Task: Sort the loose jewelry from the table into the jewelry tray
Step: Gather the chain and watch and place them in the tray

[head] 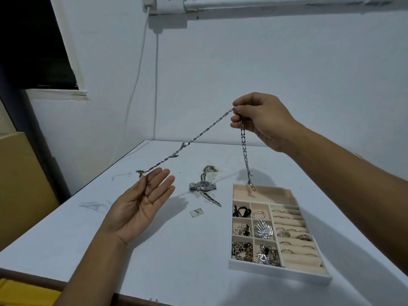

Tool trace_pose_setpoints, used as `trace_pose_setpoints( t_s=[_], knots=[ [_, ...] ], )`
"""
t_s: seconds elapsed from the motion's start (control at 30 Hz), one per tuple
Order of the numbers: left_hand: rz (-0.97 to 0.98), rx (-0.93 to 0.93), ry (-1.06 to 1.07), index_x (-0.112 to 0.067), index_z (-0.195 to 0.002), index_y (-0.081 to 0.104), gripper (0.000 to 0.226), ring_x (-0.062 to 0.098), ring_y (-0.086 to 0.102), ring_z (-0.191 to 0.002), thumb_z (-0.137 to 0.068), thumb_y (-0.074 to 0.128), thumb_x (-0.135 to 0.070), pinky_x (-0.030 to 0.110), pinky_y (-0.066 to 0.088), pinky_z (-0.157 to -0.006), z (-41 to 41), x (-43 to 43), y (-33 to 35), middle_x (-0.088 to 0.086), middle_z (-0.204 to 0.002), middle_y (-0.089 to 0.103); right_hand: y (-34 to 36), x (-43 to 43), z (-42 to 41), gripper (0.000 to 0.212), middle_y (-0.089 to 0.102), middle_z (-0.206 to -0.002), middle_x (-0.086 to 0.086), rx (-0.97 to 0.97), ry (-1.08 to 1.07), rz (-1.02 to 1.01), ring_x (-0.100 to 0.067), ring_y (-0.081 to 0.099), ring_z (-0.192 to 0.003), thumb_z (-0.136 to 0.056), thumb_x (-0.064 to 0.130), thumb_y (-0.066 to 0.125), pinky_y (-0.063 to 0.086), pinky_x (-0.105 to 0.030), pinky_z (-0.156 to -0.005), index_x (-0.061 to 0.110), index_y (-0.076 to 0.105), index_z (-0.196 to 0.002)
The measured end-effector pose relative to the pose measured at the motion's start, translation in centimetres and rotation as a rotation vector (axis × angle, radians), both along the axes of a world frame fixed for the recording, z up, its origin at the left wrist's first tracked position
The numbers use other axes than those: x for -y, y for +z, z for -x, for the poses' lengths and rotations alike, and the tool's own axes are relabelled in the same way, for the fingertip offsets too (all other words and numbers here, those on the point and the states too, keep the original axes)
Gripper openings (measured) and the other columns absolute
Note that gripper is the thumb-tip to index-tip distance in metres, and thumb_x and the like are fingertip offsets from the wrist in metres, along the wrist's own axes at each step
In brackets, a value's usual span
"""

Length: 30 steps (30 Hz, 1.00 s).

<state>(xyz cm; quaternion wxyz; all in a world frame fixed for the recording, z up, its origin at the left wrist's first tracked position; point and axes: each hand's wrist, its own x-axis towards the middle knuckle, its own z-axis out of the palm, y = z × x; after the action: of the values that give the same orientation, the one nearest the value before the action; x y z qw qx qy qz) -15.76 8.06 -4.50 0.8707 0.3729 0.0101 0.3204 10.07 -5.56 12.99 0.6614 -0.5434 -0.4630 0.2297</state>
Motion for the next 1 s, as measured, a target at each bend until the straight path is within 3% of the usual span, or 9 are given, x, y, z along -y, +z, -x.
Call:
trace_pose_setpoints(
  t_s=[0.13,0.23,0.3,0.37,0.47,0.53,0.6,0.8,1.0],
  knots=[
    [-0.056,-0.091,0.156,0.007,-0.141,0.037,0.053,0.032,0.03,-0.142,-0.106,0.011,-0.024,0.041,0.015,-0.119,0.1,0.5,0.3,0.023,-0.147,0.038,0.0,0.0,-0.4,0.011,0.057,-0.079,-0.011,-0.032,-0.026,-0.008,-0.017,0.062,-0.062,-0.093,-0.007,0.052,0.057,-0.025,-0.066,-0.001,0.061,-0.094],
    [0.023,-0.148,0.175,0.002,-0.094,0.075,0.031,0.03,0.07,-0.098,-0.086,0.054,-0.019,0.038,0.058,-0.08,-0.5,1.5,0.5,0.019,-0.105,0.071,0.1,0.1,-0.5,0.011,0.057,-0.079,-0.011,-0.051,-0.029,-0.011,-0.017,0.062,-0.061,-0.093,-0.007,0.051,0.057,-0.025,-0.065,-0.001,0.061,-0.094],
    [0.059,-0.194,0.289,0.0,-0.082,0.077,0.036,0.029,0.072,-0.09,-0.088,0.05,-0.023,0.038,0.06,-0.071,-1.0,1.8,1.2,0.018,-0.101,0.073,0.2,0.1,-0.1,0.011,0.057,-0.079,-0.011,-0.054,-0.012,-0.013,-0.017,0.062,-0.061,-0.093,-0.007,0.051,0.056,-0.025,-0.066,-0.002,0.061,-0.095],
    [0.139,-0.198,0.315,0.003,-0.09,0.074,0.031,0.03,0.071,-0.095,-0.087,0.055,-0.021,0.041,0.059,-0.076,-1.2,1.6,1.9,0.019,-0.109,0.071,0.3,0.2,0.5,0.011,0.057,-0.079,-0.012,-0.051,0.016,-0.011,-0.017,0.062,-0.061,-0.092,-0.006,0.052,0.056,-0.025,-0.065,-0.001,0.062,-0.094],
    [0.262,-0.06,0.366,0.001,-0.101,0.066,0.045,0.029,0.07,-0.098,-0.061,0.078,-0.015,0.042,0.057,-0.082,-1.3,1.0,3.1,0.014,-0.109,0.071,0.3,0.9,1.6,0.012,0.059,-0.077,-0.01,0.05,0.057,0.046,-0.017,0.057,-0.058,-0.09,-0.005,0.054,0.051,-0.024,-0.056,0.001,0.064,-0.091],
    [0.308,0.025,0.435,-0.004,-0.103,0.063,0.021,0.025,0.07,-0.099,-0.086,0.062,-0.016,0.04,0.055,-0.089,-1.2,0.7,3.8,0.008,-0.107,0.073,-0.1,1.6,2.1,0.011,0.061,-0.074,-0.007,0.161,0.09,0.12,-0.016,0.054,-0.055,-0.089,-0.005,0.055,0.046,-0.025,-0.05,0.001,0.065,-0.091],
    [0.369,0.098,0.516,-0.008,-0.102,0.062,0.027,0.023,0.07,-0.099,-0.102,0.04,-0.023,0.039,0.051,-0.088,-1.1,0.2,4.8,0.006,-0.105,0.074,-0.8,2.2,2.2,0.011,0.064,-0.068,-0.003,0.257,0.135,0.213,-0.015,0.053,-0.054,-0.088,-0.005,0.057,0.043,-0.025,-0.048,0.001,0.066,-0.091],
    [0.491,0.307,0.559,-0.004,-0.086,0.06,0.036,0.016,0.071,-0.067,-0.104,0.033,-0.019,0.035,0.055,-0.072,-1.2,0.0,7.8,0.006,-0.074,0.071,-1.8,3.8,1.6,0.009,0.07,-0.083,-0.008,0.507,0.275,0.561,-0.011,0.051,-0.053,-0.087,0.004,0.065,0.04,-0.022,-0.045,0.003,0.07,-0.095],
    [0.555,0.304,0.585,-0.008,-0.078,0.052,0.035,0.012,0.06,-0.048,-0.104,0.034,-0.022,0.03,0.053,-0.064,-0.8,-0.7,7.8,-0.001,-0.058,0.058,-0.6,5.0,0.8,0.011,0.073,-0.084,-0.004,0.619,0.34,0.754,-0.01,0.046,-0.049,-0.089,0.014,0.066,0.035,-0.021,-0.045,0.009,0.074,-0.095]
  ],
)
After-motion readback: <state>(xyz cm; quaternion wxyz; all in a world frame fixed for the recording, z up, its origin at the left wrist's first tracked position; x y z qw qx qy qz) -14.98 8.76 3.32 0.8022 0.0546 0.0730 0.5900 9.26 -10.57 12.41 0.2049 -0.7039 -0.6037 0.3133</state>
